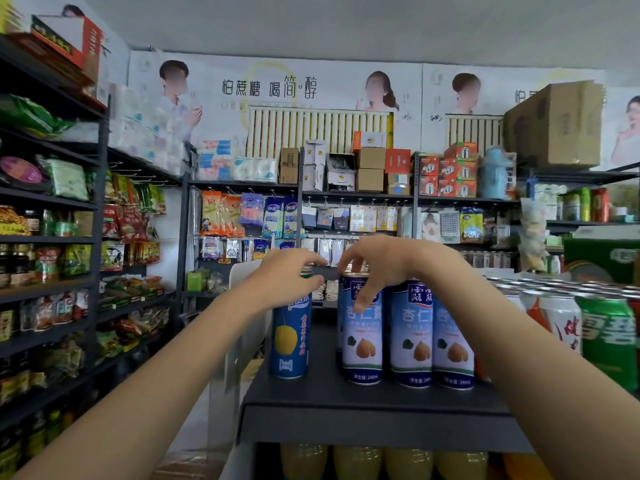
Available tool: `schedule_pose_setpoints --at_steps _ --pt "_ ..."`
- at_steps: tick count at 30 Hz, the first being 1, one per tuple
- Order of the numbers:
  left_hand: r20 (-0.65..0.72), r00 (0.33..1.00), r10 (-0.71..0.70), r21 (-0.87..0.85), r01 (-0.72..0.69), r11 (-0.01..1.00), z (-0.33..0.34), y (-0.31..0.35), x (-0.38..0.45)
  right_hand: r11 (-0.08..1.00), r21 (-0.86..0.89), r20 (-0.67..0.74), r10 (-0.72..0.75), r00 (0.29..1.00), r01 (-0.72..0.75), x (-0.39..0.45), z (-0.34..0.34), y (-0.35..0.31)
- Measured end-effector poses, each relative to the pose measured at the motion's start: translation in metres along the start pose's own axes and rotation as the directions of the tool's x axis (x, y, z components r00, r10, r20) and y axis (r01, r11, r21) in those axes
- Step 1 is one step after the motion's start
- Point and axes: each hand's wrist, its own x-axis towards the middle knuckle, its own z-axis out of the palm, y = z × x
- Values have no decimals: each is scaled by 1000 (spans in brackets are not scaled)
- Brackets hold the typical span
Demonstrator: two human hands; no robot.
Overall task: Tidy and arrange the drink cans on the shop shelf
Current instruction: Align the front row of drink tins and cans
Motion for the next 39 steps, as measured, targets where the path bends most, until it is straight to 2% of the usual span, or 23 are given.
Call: schedule_pose_setpoints --at_steps 6,9,11,13,15,19,24,28,32,39 --pt "-33 999 20 -23 -20 1000 -4 11 11 999 25 -14 22 1000 -21 -2 5 7" --pt "50 998 -47 -94 52 994 -7 7 9 999 -3 22 42 999 -42 -5 7 9" --pt "83 990 -110 -192 125 974 -5 0 3 1000 -7 -47 25 999 -25 -6 8 5" --pt "79 979 -187 -391 203 898 -3 -6 -3 999 30 -165 -28 986 33 -4 8 -2" --pt "98 961 -258 -518 270 811 0 -13 -7 987 111 -225 -85 971 113 1 10 -14" --pt "121 958 -261 -690 270 672 10 -28 -17 959 211 -172 -153 973 188 14 22 -33" --pt "209 919 -333 -858 336 388 20 -35 -26 984 79 -186 -143 972 159 26 33 -45" --pt "231 923 -308 -897 325 300 18 -42 -30 985 90 -188 -128 974 147 31 34 -48" --pt "248 925 -286 -887 336 317 19 -49 -34 972 195 -177 -97 979 132 34 34 -49" --pt "176 934 -311 -826 312 470 21 -48 -28 954 273 -217 -62 974 121 36 36 -49"
